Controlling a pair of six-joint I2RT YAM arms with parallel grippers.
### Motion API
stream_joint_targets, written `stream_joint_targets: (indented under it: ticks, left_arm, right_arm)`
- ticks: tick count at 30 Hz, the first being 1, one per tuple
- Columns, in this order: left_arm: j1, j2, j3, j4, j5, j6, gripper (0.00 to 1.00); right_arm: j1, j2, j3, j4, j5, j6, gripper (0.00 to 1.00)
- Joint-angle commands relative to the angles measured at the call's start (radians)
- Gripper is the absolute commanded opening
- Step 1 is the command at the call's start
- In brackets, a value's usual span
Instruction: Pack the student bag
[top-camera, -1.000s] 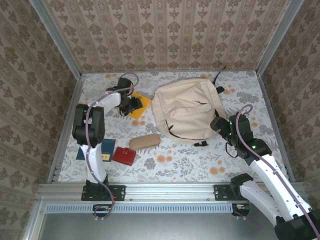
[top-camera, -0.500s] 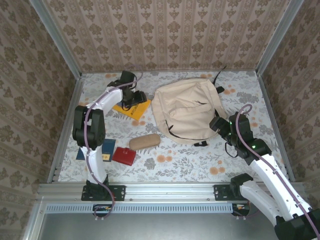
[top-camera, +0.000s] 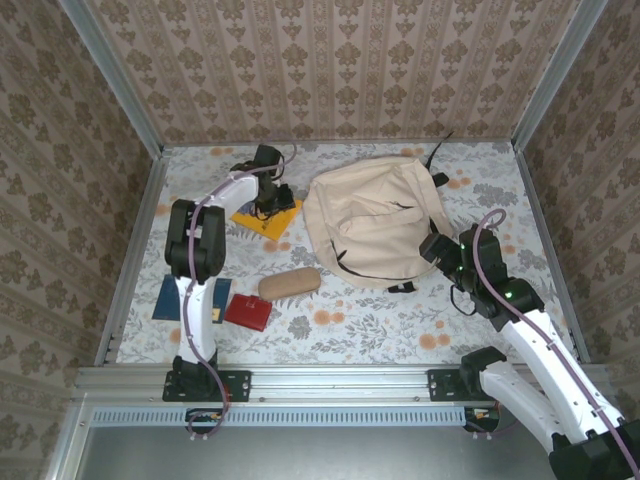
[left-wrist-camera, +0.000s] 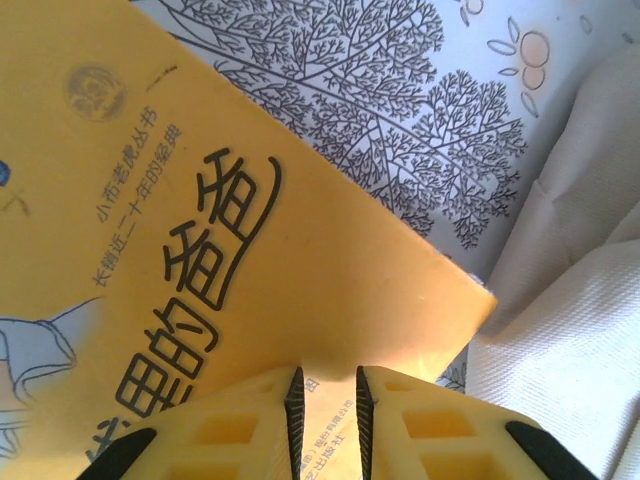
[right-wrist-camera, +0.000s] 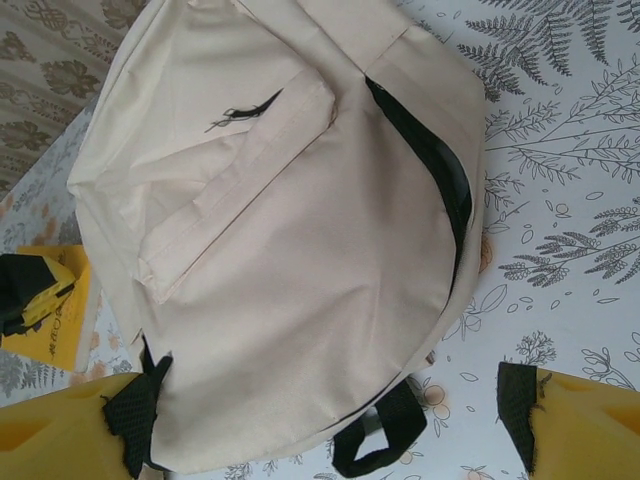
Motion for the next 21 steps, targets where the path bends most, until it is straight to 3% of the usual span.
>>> stream_joint_targets:
  ticks: [1,14,21]
  left_arm:
    - [-0.007,0.022,-0.019,-0.085,0.011,0.054,0.23]
    - [-0.082,-0.219,-0.429,-0.072,0.028,0.102,0.24]
    - [-0.106,-0.36,-0.498,-0.07,0.039,0.088,0.24]
  right_arm:
    - [-0.006,-0.021,-0.014,0.001,-0.014,0.018,0.92]
    - [0.011,0.09,0.017,0.049,-0.061,-0.003,0.91]
    - [0.082,0.189,0.064,0.093,-0.062,-0.012,0.89]
